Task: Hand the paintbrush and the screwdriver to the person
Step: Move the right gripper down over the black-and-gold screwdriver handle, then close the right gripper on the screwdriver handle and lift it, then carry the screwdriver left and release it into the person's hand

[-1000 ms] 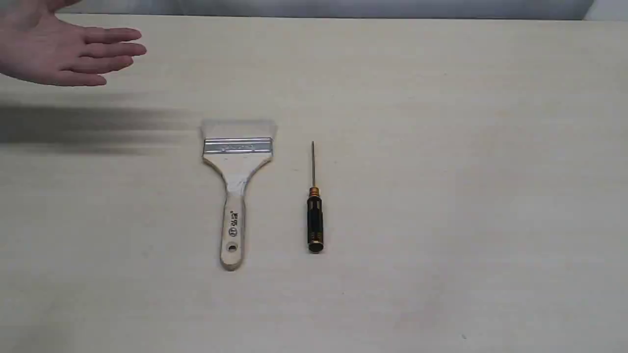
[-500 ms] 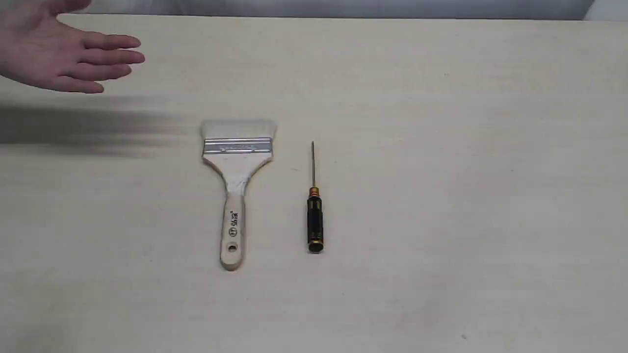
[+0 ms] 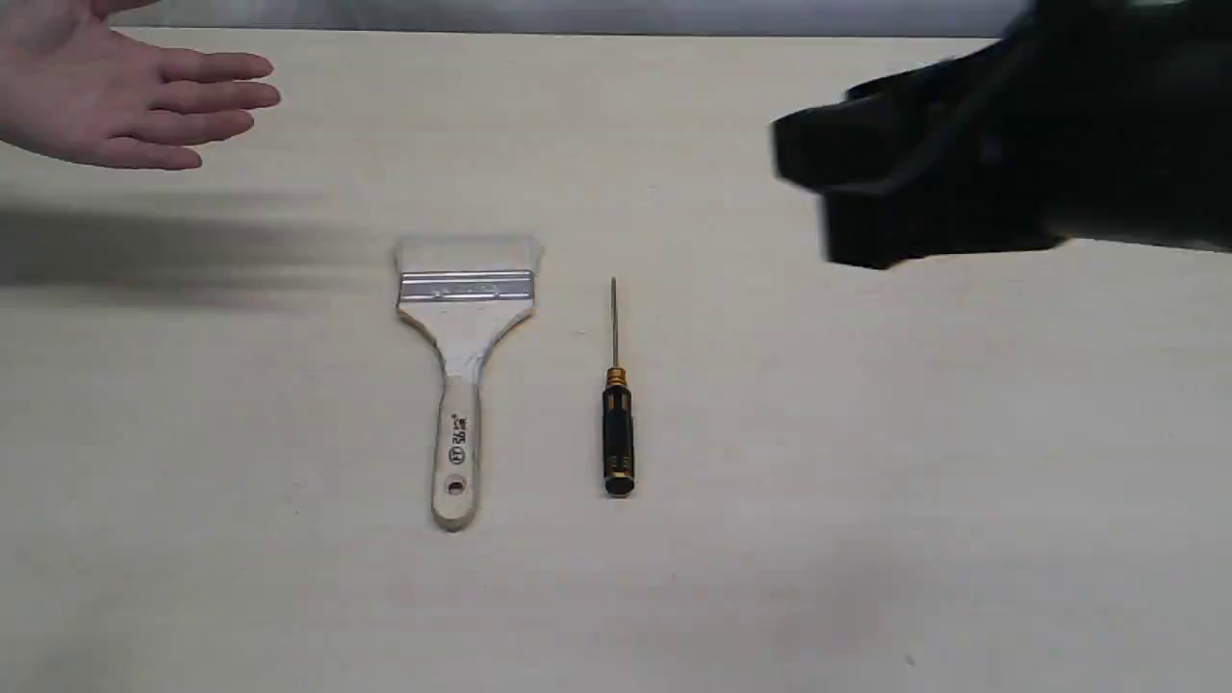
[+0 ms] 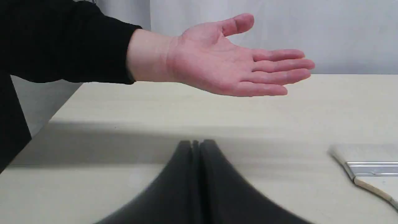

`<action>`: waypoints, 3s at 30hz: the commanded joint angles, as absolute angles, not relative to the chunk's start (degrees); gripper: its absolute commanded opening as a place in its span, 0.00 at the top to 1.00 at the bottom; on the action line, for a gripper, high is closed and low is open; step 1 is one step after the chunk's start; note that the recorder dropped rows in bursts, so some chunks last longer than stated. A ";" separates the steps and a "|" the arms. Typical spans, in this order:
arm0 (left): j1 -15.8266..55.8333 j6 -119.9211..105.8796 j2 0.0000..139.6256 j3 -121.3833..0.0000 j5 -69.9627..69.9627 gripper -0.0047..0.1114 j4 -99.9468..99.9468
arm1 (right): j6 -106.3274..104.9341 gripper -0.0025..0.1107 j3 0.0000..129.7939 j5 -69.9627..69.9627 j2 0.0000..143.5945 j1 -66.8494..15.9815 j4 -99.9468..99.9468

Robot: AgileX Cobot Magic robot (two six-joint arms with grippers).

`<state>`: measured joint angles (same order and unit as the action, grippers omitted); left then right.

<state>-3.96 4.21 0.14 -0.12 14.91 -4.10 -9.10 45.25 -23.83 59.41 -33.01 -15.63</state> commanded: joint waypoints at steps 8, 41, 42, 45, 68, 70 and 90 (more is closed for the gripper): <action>-3.64 4.32 0.00 0.00 14.28 0.96 -4.04 | 8.05 0.61 65.28 -44.77 90.45 -37.44 2.16; -3.64 4.32 0.00 0.00 14.31 0.96 -3.83 | 12.86 0.60 78.57 -46.70 118.77 -37.44 -6.80; -3.64 4.32 0.00 0.00 14.31 0.96 -3.83 | 12.86 0.60 78.57 -46.70 119.36 -37.44 -6.80; -3.64 4.32 0.00 0.00 14.31 0.96 -3.94 | 12.86 0.60 78.57 -46.70 121.47 -37.44 -6.80; -3.64 4.32 0.00 0.00 14.30 0.96 -4.08 | 9.87 0.94 78.57 -42.99 116.28 -37.44 -5.54; -3.64 4.32 0.00 0.00 14.30 0.96 -4.08 | 7.99 0.94 78.57 -43.12 113.27 -37.44 -7.98; -3.64 4.32 0.00 0.00 14.33 0.96 -3.82 | -21.43 0.94 98.66 -37.98 109.90 -43.61 -37.59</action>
